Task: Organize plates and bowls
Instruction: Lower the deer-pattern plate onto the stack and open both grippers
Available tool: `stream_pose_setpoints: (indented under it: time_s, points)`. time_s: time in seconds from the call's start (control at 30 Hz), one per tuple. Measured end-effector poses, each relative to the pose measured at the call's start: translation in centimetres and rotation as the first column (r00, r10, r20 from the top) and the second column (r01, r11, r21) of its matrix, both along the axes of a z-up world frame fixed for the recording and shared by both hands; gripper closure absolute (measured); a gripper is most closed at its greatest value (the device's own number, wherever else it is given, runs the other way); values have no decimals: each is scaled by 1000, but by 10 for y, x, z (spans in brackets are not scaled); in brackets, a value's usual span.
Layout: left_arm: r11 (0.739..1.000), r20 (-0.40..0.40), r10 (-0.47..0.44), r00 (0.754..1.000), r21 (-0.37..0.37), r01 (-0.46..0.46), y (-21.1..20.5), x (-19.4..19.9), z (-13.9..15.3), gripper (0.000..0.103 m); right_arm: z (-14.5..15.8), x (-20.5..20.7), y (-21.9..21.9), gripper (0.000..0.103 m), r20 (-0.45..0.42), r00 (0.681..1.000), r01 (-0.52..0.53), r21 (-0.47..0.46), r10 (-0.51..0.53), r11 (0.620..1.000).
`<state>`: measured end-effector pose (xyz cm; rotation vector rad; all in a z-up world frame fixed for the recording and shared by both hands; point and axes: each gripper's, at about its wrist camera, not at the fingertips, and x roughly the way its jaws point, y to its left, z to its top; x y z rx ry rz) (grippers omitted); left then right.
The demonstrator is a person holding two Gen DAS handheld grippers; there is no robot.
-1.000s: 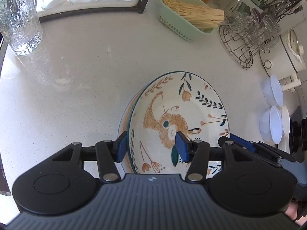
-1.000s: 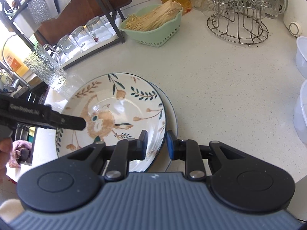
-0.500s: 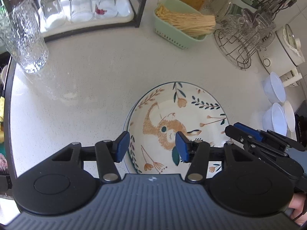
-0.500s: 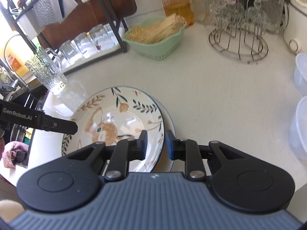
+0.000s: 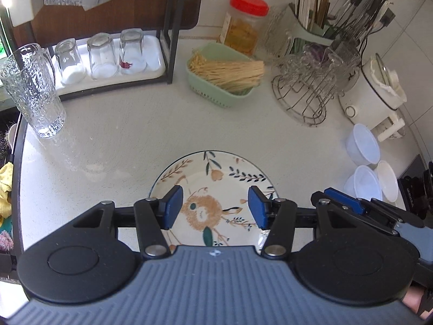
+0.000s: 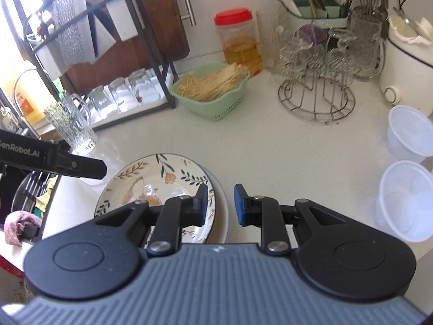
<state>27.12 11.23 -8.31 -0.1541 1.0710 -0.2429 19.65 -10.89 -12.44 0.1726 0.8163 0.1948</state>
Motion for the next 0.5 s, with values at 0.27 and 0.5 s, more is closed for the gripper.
stream_pose_setpoints:
  time_s: [0.27, 0.5]
  points:
    - [999, 42, 29, 999, 13, -29, -26, -16, 18, 37, 28, -18, -29, 78, 61, 998, 19, 11, -20, 1000]
    - [999, 68, 33, 997, 33, -35, -55, -33, 30, 27, 50, -36, -58, 77, 109, 994, 22, -4, -21, 1000]
